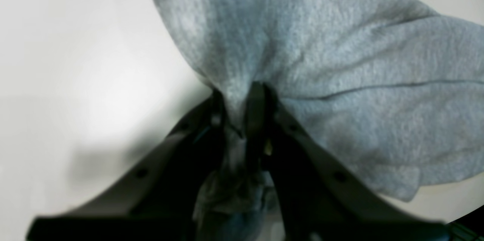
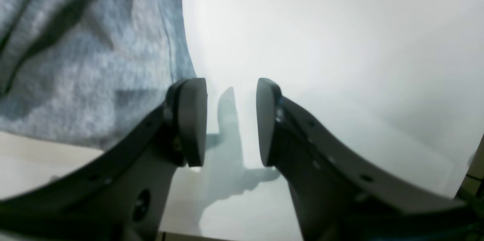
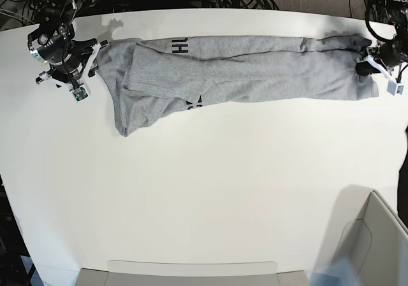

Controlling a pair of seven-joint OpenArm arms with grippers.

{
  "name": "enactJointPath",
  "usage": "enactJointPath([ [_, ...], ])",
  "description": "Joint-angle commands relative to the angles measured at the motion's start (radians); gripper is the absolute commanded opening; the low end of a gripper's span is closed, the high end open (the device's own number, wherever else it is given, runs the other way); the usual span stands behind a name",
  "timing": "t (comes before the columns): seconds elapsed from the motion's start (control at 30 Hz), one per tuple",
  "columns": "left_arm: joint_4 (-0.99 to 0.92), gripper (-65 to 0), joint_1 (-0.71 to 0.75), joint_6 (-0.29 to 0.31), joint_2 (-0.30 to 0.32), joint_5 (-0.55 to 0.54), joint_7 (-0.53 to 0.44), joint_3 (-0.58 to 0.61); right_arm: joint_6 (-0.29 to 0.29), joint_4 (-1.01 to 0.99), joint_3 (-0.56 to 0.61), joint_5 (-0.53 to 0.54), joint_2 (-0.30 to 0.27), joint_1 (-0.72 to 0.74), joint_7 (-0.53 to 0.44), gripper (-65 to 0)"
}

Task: Fold the T-shirt properly
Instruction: 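Fold the strip end held by the left gripper toward the right gripper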

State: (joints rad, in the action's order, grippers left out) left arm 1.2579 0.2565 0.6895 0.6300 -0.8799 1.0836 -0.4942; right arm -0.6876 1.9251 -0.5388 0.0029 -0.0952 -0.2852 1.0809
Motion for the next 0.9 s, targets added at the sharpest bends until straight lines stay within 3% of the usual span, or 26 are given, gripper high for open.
enactJointPath([
  [0.0,0.075,-65.0,0.008,0.009,0.018,-0.018,0.000,-0.025,-0.011,0.020,-0.004,0.003,-0.011,0.005,-0.009,-42.9],
  [0.2,0.363,-65.0,0.043,0.009,-0.037,-0.017,0.109,-0.125,-0.011,0.020,0.000,0.003,-0.011,0.008,-0.009,-42.9],
  [0.33,0.486,-65.0,0.037,0.009,-0.039,-0.018,0.197,-0.133,-0.011,0.020,0.000,0.003,-0.011,0.008,-0.009,-42.9],
  [0.5,0.624,-65.0,0.039,0.009,-0.109,-0.017,0.278,-0.126,-0.011,0.020,0.000,0.003,-0.015,0.010,-0.009,-42.9],
  [0.67,0.734,-65.0,0.036,0.009,-0.183,-0.017,0.313,-0.074,-0.011,0.020,0.001,0.003,-0.013,0.011,-0.009,-42.9],
  [0.87,0.741,-65.0,0.036,0.009,-0.220,-0.020,0.313,0.050,-0.011,0.020,0.001,0.003,-0.015,0.011,-0.009,-42.9],
])
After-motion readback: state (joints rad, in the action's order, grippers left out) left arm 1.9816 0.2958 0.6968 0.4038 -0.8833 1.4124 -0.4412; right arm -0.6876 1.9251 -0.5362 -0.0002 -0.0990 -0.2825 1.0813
